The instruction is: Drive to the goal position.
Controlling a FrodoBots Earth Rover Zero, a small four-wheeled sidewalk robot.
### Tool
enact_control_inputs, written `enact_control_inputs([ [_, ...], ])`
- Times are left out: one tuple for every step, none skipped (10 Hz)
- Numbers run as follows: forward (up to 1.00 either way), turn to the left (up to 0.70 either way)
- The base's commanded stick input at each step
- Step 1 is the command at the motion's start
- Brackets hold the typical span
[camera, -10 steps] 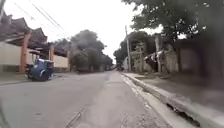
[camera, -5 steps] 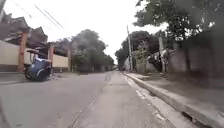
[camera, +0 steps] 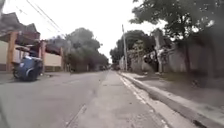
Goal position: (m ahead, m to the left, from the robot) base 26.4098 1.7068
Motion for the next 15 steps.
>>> enact_control_inputs([
  [0.70, 0.00],
  [0.70, 0.00],
  [0.70, 0.00],
  [0.70, 0.00],
  [0.70, 0.00],
  [0.70, 0.00],
  [0.70, 0.00],
  [0.70, 0.00],
  [0.70, 0.00],
  [0.70, 0.00],
  [0.70, 0.00],
  [0.70, 0.00],
  [0.70, 0.00],
  [0.70, 0.00],
  [0.70, 0.00],
])
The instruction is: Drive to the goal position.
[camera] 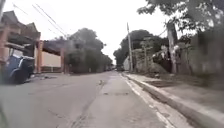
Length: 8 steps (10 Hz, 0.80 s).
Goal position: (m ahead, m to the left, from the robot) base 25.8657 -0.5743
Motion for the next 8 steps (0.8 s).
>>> enact_control_inputs([
  [0.70, 0.00],
  [0.70, 0.00],
  [0.70, 0.00],
  [0.70, 0.00],
  [0.70, 0.00],
  [0.70, -0.01],
  [0.70, -0.19],
  [0.70, -0.35],
])
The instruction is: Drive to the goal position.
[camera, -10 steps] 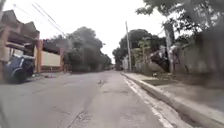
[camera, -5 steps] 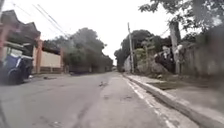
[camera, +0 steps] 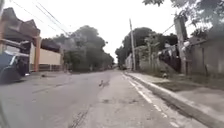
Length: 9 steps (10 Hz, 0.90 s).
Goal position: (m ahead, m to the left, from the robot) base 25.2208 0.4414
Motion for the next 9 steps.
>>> enact_control_inputs([
  [0.70, -0.35],
  [0.70, -0.35],
  [0.70, -0.35],
  [0.70, -0.35],
  [0.70, -0.35],
  [0.70, -0.35],
  [0.70, -0.35],
  [0.70, -0.14],
  [0.70, 0.00],
])
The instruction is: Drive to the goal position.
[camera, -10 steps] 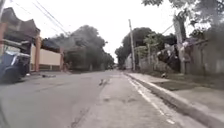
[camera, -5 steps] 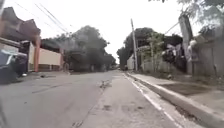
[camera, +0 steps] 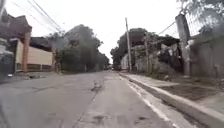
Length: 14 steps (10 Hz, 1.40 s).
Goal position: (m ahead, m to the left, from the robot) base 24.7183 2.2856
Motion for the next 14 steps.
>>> enact_control_inputs([
  [0.70, 0.00],
  [0.70, 0.00],
  [0.70, 0.00],
  [0.70, 0.00],
  [0.70, 0.00],
  [0.70, 0.00],
  [0.70, 0.00],
  [0.70, 0.00],
  [0.70, 0.00],
  [0.70, -0.01],
  [0.70, -0.05],
  [0.70, -0.35],
  [0.70, -0.35],
  [0.70, -0.28],
])
